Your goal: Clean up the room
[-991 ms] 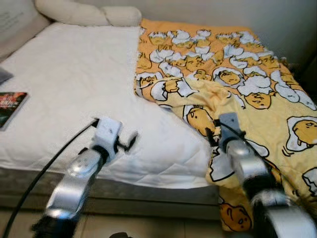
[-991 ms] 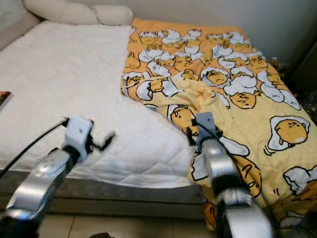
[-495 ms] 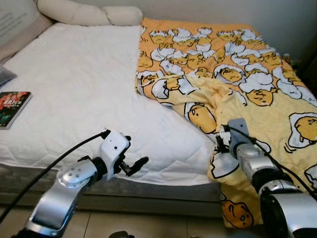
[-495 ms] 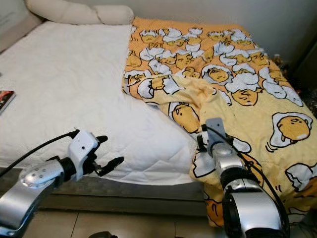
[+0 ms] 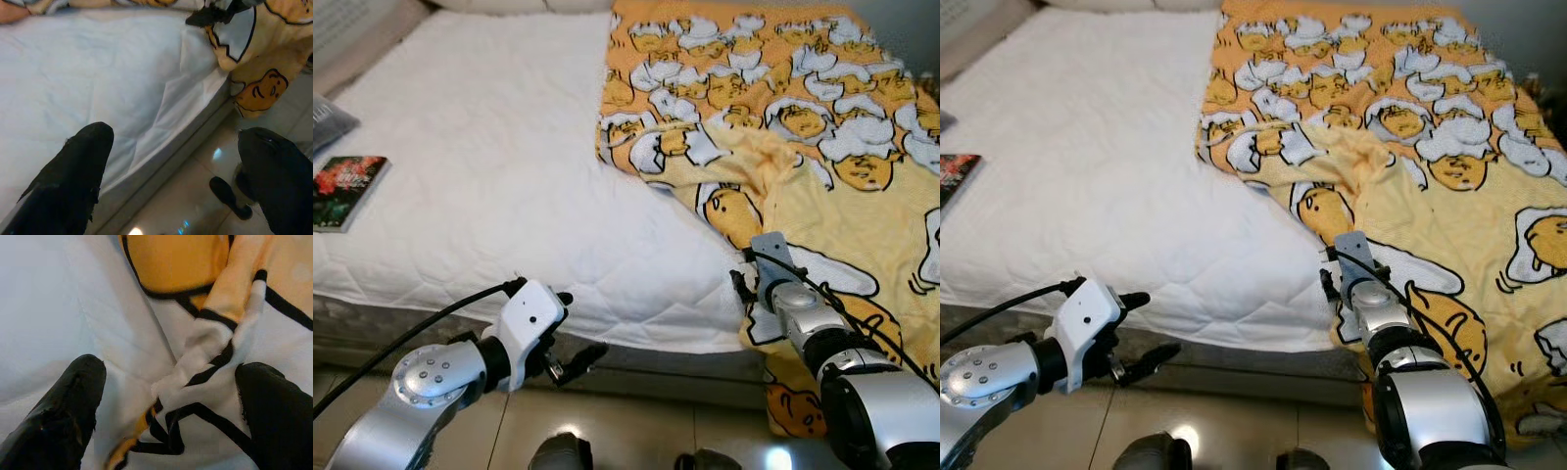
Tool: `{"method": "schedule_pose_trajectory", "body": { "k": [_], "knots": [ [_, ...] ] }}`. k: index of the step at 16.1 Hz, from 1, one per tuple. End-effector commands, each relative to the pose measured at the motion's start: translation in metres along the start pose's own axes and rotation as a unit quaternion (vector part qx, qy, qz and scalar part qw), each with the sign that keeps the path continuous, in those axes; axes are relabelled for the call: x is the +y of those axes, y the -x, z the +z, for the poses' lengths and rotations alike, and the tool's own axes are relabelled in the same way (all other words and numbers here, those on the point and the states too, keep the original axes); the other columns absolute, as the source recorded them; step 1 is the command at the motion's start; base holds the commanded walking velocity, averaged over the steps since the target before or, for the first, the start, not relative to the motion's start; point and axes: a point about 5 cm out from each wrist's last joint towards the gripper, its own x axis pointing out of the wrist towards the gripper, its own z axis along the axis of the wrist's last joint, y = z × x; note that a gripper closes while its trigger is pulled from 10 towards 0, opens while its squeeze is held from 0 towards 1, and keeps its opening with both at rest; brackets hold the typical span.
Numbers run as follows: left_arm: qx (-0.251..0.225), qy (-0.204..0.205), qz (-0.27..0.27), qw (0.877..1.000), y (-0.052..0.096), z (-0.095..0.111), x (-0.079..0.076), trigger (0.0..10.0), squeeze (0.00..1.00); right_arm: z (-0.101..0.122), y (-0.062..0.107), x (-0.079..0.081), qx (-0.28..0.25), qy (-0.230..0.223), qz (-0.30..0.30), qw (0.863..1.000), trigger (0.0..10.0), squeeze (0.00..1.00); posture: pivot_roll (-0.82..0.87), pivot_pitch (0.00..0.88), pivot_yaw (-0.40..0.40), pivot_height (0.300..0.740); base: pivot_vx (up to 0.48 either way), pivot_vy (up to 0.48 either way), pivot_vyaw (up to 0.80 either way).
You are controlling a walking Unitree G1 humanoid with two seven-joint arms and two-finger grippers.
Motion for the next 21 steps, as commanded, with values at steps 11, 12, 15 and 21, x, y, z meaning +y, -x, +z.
{"method": "schedule_pose_trajectory", "body": {
  "k": [11, 12, 15, 21],
  "knots": [
    [0.012, 0.003, -0.013, 1.0, 0.002, 0.007, -0.008, 10.0, 0.0, -0.012, 0.002, -0.016, 0.025, 0.035, -0.066, 0.997, 0.0, 0.0, 0.18, 0.193, 0.014, 0.74, 0.0, 0.0, 0.0],
    [0.012, 0.004, -0.012, 1.0, 0.001, 0.007, -0.008, 10.0, 0.0, -0.013, 0.002, -0.016, 0.026, 0.035, -0.065, 0.997, 0.0, 0.0, 0.18, 0.192, 0.012, 0.74, 0.0, 0.0, 0.0],
    [0.01, 0.007, -0.01, 1.0, 0.001, 0.007, -0.007, 10.0, 0.0, -0.016, 0.002, -0.015, 0.027, 0.035, -0.062, 0.997, 0.0, 0.0, 0.16, 0.185, 0.014, 0.74, 0.0, 0.0, 0.0],
    [-0.001, 0.006, -0.008, 1.0, -0.008, 0.01, -0.002, 10.0, 0.0, -0.018, 0.002, -0.015, 0.02, 0.019, -0.054, 0.998, 0.0, 0.0, 0.12, 0.147, 0.027, 0.74, 0.0, 0.0, 0.0]
  ]
}}
